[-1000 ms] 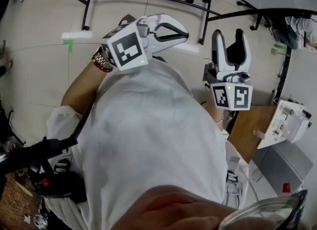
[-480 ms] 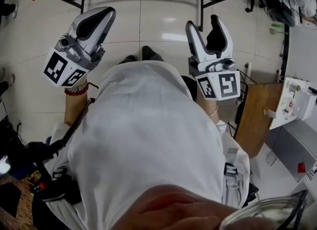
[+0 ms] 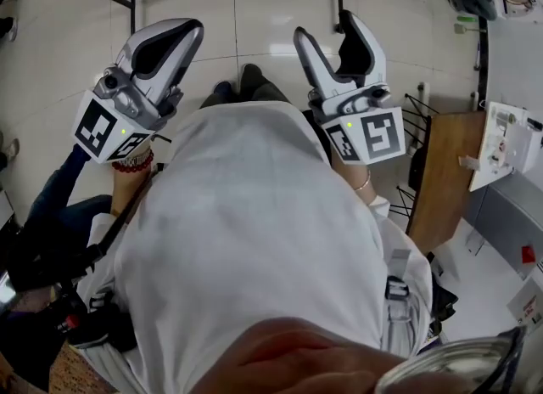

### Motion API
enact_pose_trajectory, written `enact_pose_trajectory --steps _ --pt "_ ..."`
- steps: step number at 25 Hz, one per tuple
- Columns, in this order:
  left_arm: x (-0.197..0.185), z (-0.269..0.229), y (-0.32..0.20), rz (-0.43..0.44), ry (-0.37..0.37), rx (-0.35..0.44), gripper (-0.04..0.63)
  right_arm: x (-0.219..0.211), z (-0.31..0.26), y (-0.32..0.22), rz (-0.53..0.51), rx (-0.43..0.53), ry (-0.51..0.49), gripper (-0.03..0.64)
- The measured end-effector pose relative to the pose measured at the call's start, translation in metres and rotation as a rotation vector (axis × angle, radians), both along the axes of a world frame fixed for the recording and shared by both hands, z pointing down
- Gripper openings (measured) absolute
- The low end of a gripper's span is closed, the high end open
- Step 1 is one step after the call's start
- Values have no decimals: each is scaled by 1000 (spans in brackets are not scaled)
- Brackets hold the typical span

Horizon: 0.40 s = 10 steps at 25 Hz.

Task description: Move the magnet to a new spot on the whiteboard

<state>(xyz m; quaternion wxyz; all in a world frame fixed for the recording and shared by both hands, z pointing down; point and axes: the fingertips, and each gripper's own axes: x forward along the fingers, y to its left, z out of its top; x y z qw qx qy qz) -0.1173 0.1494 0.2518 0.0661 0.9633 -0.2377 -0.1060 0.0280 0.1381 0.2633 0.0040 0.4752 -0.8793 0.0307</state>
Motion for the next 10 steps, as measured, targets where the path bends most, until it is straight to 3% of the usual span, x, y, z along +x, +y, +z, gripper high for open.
enact_pose_trajectory --steps 5,10 --pt "3 11 17 -9 -59 27 6 7 -4 25 67 32 26 275" --pt "10 26 30 8 -76 5 6 43 13 50 179 4 8 273"
